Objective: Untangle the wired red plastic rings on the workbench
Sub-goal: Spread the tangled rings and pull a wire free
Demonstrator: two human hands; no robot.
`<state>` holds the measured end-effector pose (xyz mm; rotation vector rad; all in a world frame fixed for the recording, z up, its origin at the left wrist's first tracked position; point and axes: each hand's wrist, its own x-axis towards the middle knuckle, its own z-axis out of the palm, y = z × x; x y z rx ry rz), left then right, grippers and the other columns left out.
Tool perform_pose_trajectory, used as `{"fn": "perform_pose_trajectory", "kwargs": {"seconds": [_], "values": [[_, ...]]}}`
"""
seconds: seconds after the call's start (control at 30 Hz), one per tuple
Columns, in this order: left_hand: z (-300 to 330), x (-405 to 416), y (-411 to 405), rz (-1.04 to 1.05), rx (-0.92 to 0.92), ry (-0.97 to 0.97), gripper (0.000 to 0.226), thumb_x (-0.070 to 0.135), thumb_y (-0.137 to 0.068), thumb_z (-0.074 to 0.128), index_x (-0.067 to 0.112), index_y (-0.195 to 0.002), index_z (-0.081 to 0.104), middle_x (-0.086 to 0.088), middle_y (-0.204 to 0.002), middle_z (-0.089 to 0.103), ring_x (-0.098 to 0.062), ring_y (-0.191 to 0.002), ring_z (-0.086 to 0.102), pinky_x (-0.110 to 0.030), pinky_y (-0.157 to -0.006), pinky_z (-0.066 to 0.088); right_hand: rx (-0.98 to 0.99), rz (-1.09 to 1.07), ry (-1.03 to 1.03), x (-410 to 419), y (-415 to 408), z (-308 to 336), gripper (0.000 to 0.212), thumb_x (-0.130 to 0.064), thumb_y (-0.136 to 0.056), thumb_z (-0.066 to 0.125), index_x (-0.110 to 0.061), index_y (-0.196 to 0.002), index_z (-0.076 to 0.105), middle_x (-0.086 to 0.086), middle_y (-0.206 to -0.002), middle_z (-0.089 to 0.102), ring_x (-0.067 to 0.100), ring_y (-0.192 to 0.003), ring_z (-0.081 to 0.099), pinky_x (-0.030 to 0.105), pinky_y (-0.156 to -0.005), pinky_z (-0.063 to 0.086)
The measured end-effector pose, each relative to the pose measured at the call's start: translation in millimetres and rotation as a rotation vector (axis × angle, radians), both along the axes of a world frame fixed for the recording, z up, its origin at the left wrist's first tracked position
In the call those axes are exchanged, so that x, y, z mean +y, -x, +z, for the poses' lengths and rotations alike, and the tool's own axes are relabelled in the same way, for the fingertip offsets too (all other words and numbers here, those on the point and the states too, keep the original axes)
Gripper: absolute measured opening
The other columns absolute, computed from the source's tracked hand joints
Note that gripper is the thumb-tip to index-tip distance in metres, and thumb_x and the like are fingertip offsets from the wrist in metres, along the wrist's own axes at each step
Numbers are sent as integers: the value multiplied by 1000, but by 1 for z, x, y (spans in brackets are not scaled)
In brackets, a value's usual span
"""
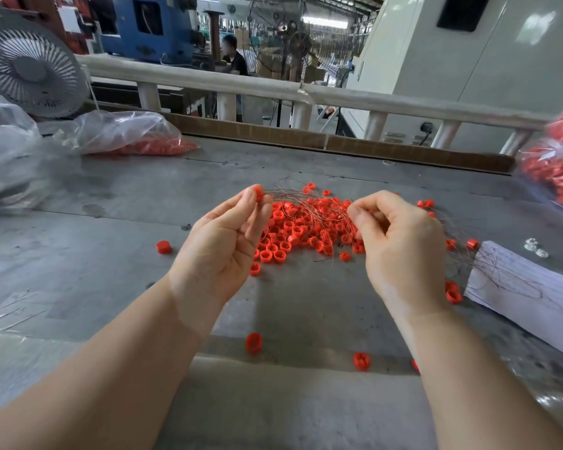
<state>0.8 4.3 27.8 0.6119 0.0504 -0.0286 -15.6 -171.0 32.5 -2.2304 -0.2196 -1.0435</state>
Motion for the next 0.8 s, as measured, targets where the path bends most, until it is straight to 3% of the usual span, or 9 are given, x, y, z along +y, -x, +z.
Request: {"fn": "perform_pose_trajectory", "kwargs": {"seconds": [0.13,0.23,0.4,0.53,0.63,0.8], "values": [[-1,1,0,62,-17,-26,21,7,-68,63,-1,-87,64,-4,-71,69,-8,-69,69,-13,-60,53,16,53,-24,-1,-1,0,13,-19,-86,66,-12,-75,69,4,-51,58,27,-51,52,36,-54,44],[-2,0,0,102,-51,-98,10,6,-80,61,-1,-86,64,-2,-69,68,-6,-68,67,-13,-62,53,34,88,-43,-4,-3,-1,13,-18,-85,68,-13,-73,69,2,-48,54,23,-48,48,32,-53,41],[-3,-1,1,222,-83,-259,9,5,-89,57,2,-86,65,0,-65,68,-6,-64,65,-14,-66,53,129,78,27,-14,-3,2,14,-17,-91,60,-14,-81,69,1,-62,64,21,-61,56,37,-60,46],[-7,-3,0,281,-85,-380,9,6,-89,59,6,-84,66,2,-61,68,-5,-61,65,-14,-63,52,234,-35,141,-22,-5,11,16,-23,-92,58,-19,-80,68,-8,-50,51,19,-53,50,32,-52,42],[-9,-6,0,311,-130,-522,8,7,-88,62,10,-83,68,3,-62,68,-5,-60,64,-14,-61,51,294,-114,198,-25,-11,20,16,-24,-92,57,-19,-80,68,-1,-62,61,25,-67,55,31,-60,43],[-14,-8,0,306,-155,-689,8,9,-87,65,16,-84,69,4,-63,69,-6,-59,64,-17,-59,53,363,-207,49,-53,-35,25,22,-20,-90,57,-22,-68,60,0,-67,62,26,-72,56,31,-64,39]]}}
